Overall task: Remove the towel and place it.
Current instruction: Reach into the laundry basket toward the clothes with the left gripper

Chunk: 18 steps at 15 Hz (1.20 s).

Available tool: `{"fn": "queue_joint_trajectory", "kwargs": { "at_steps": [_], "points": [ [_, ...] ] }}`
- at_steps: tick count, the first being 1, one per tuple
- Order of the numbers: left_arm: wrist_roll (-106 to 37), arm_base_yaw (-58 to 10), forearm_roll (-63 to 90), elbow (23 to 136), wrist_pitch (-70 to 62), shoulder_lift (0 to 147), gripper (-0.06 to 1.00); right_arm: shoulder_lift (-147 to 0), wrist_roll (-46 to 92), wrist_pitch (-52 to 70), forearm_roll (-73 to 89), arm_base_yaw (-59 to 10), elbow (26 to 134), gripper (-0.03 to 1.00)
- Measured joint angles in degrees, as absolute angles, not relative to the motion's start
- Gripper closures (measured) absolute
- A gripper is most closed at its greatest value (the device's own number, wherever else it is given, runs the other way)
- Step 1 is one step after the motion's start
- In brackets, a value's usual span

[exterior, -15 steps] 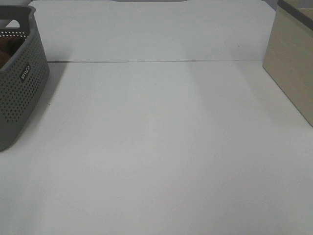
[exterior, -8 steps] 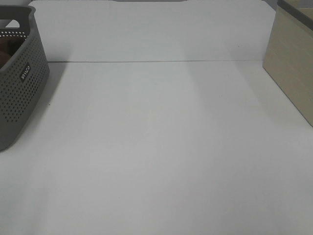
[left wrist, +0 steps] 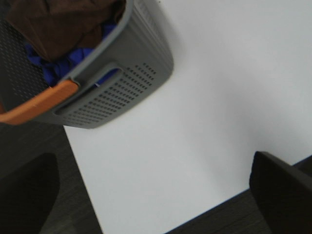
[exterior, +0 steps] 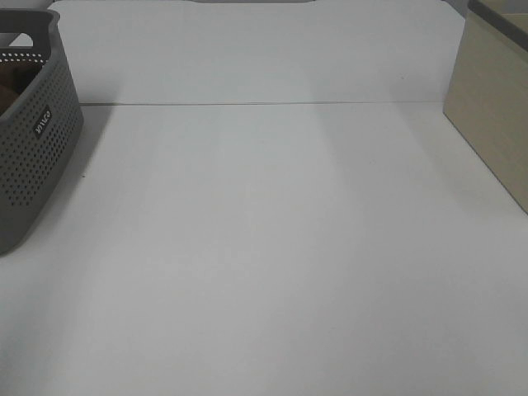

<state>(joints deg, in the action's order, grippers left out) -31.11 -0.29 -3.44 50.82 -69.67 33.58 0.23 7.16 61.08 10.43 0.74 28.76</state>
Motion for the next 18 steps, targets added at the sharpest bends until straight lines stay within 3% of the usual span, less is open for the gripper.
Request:
{"fn": "queue_joint_trajectory", "kwargs": {
  "at_steps": [5, 7, 10, 18],
  "points": [
    [-41.7, -0.3, -7.4, 68.3, -69.7, 53.5, -0.05, 0.2, 7.2, 61.1, 10.4, 0.7, 28.8, 0.16],
    [-45.3, -0.3, -7.7, 82.2, -69.7, 70.9, -0.05, 0.2, 7.2, 61.1, 10.4, 0.7, 28.8, 0.16],
    [-48.2, 0.9, -8.1, 94.7, -69.6, 84.1, -0.05, 0.2, 7.2, 61.1, 10.4, 0.7, 28.8, 0.16],
    [-58.4, 12.8, -6.7, 110.2, -69.4, 111.9, -0.05, 0.2, 7.2, 61.1, 10.4, 0.7, 28.8, 0.16]
  ]
}}
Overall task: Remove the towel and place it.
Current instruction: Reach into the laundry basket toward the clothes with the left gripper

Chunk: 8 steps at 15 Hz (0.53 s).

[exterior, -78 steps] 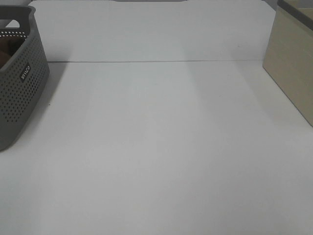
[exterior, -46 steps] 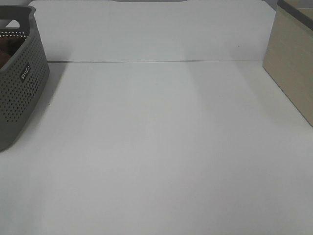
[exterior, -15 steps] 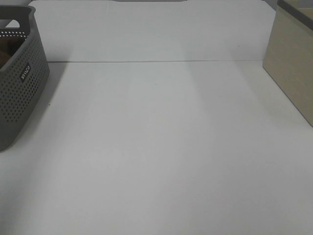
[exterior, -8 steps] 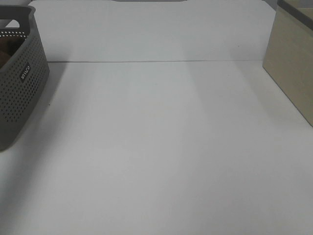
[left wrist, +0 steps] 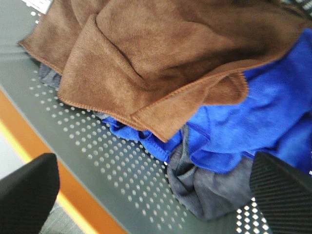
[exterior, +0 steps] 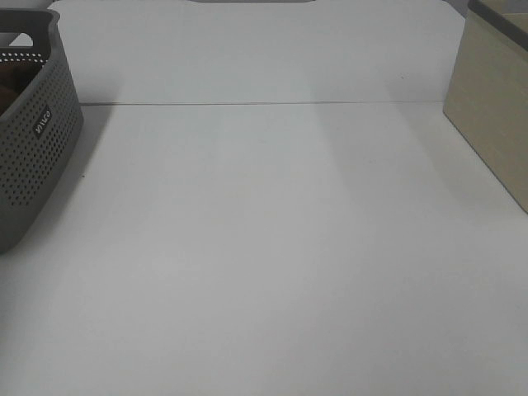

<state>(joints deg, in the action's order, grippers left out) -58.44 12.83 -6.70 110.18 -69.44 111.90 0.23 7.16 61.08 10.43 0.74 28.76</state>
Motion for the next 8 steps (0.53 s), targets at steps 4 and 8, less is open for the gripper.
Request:
{"fn": "queue_joint_trajectory", "kwargs": {
  "at_steps": [4, 8],
  "points": [
    [-64.5, 13.5, -6.9, 112.0, -69.4, 121.1, -0.05, 0.2, 7.2, 61.1, 10.4, 0.7, 28.8, 0.16],
    [-64.9, 13.5, -7.0, 112.0, -69.3, 125.5, -0.05, 0.2, 7.2, 61.1, 10.4, 0.7, 28.8, 0.16]
  ]
}}
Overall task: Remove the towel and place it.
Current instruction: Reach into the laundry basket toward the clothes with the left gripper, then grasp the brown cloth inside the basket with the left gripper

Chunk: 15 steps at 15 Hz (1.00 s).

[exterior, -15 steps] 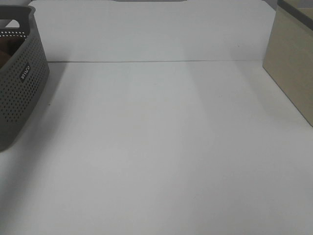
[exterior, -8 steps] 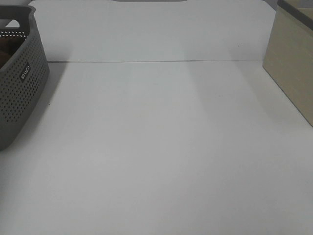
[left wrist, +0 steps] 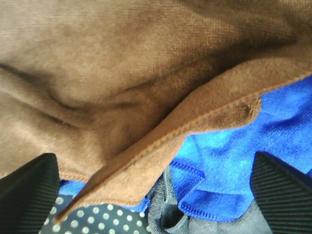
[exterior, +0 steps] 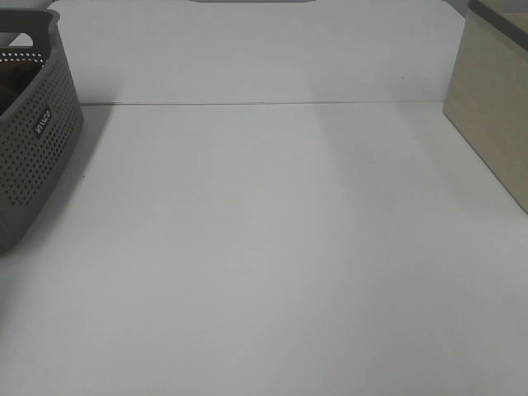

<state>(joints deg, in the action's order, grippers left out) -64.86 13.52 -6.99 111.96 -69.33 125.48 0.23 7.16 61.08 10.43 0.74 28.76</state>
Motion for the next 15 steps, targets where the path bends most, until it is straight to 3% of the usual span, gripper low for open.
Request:
{"fn": "queue_joint_trajectory", "kwargs": {
  "at_steps": [4, 6, 7, 8, 11, 13, 15],
  "points": [
    [-64.9, 13.5, -7.0, 112.0, -69.3, 126.7, -0.04, 0.2, 7.2, 61.1, 10.4, 0.7, 28.8, 0.16],
    [-64.5, 13.5, -7.0, 112.0, -69.3, 126.7, -0.01, 0.2, 7.2, 61.1, 10.4, 0.7, 28.8, 0.16],
    [-63.7, 13.5, -6.9, 112.0, -69.3, 126.7, 0.05, 0.2, 7.2, 61.1, 10.4, 0.7, 28.8, 0.16],
    [-62.7, 13.5, -6.6, 112.0, -69.3, 126.7, 0.19, 0.2, 7.2, 61.1, 10.4, 0.7, 28.8, 0.16],
    [-59.7, 13.5, -7.2, 112.0, -69.3, 126.7, 0.74, 0.2, 7.2, 61.1, 10.4, 0.7, 28.8, 0.16],
    [-57.1, 13.5, -7.6, 112.0, -69.3, 126.7, 0.93, 0.2, 7.2, 61.1, 10.4, 0.7, 28.8, 0.16],
    [-56.7, 13.5, -7.6, 112.0, -69.4, 126.7, 0.94, 0.2, 7.2, 61.1, 10.4, 0.7, 28.8, 0.16]
  ]
}}
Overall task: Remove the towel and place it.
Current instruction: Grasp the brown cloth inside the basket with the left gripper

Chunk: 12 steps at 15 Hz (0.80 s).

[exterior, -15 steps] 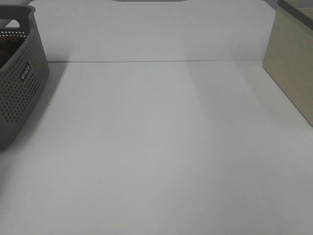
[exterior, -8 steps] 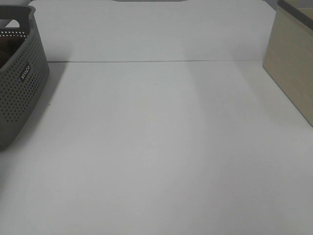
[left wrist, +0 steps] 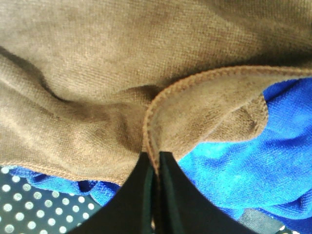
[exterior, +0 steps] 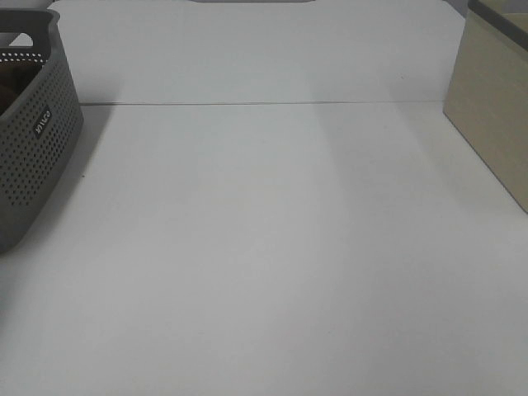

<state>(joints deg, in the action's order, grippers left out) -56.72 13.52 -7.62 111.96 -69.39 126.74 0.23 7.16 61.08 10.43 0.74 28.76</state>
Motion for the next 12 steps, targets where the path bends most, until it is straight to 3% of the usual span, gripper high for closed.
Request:
{"fn": "queue_joint_trajectory", "kwargs": {
  "at_steps": [6, 12],
  "points": [
    [-52.5, 11.7, -7.9, 112.0, -69.4, 123.6, 0.94, 0.2, 7.2, 61.1, 10.4, 0.7, 28.8, 0.16],
    [-48.2, 5.7, -5.8, 112.0, -69.6, 108.7, 0.94, 0.2, 7.2, 61.1, 10.4, 0.7, 28.8, 0.16]
  ]
}}
